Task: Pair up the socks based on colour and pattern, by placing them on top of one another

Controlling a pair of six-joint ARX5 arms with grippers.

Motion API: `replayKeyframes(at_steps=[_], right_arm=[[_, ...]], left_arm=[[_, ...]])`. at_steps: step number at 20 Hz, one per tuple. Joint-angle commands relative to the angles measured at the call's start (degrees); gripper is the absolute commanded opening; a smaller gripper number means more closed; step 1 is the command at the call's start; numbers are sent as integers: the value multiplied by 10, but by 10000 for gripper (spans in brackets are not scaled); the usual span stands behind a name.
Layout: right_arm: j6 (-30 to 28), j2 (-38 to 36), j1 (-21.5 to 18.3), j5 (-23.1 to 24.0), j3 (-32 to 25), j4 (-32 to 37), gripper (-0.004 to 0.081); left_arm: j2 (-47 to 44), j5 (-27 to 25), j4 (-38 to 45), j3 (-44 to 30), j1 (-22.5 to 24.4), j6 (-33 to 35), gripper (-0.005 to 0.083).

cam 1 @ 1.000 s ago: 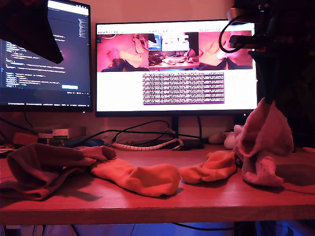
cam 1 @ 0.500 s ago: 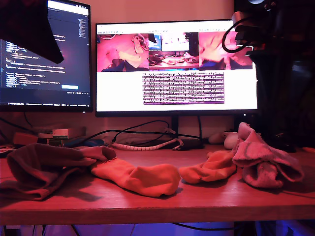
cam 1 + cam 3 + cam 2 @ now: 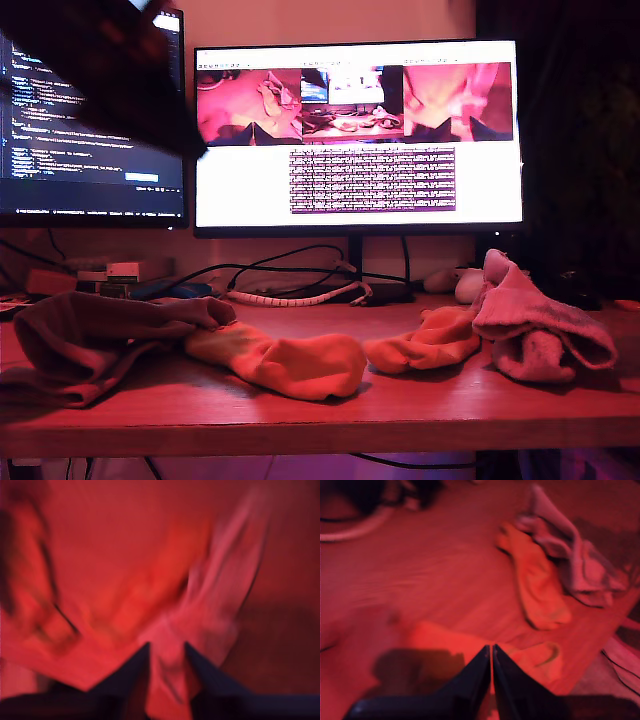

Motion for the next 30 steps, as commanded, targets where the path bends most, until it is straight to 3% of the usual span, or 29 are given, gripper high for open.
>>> replayKeyframes(at_steps=[1,9,15,19,24,26,28,30], right_arm=[[-14,-19,2,0,1,1,-10],[-43,-211,1,4,-47,56,-10],[-47,-370,1,13,-168,106,-10],[-42,-413,1,12,-250,102,-10],[-42,-410,1,8,-325,139,-10],[-43,-410,1,8,-331,138,-10],[-45,-410,1,8,-331,142,-10],[-45,-410,1,8,-331,143,-10]], left_arm=[[33,6,39,-11,-24,23,-19],[156,6,169,-10,-82,32,-19],[196,5,187,21,-102,-8,-19],[217,5,155,48,-116,-27,-19],[270,-2,111,97,-129,-71,-15],[291,-6,91,118,-131,-97,75],[312,-23,61,143,-132,-111,323],[329,-45,24,169,-132,-119,395]])
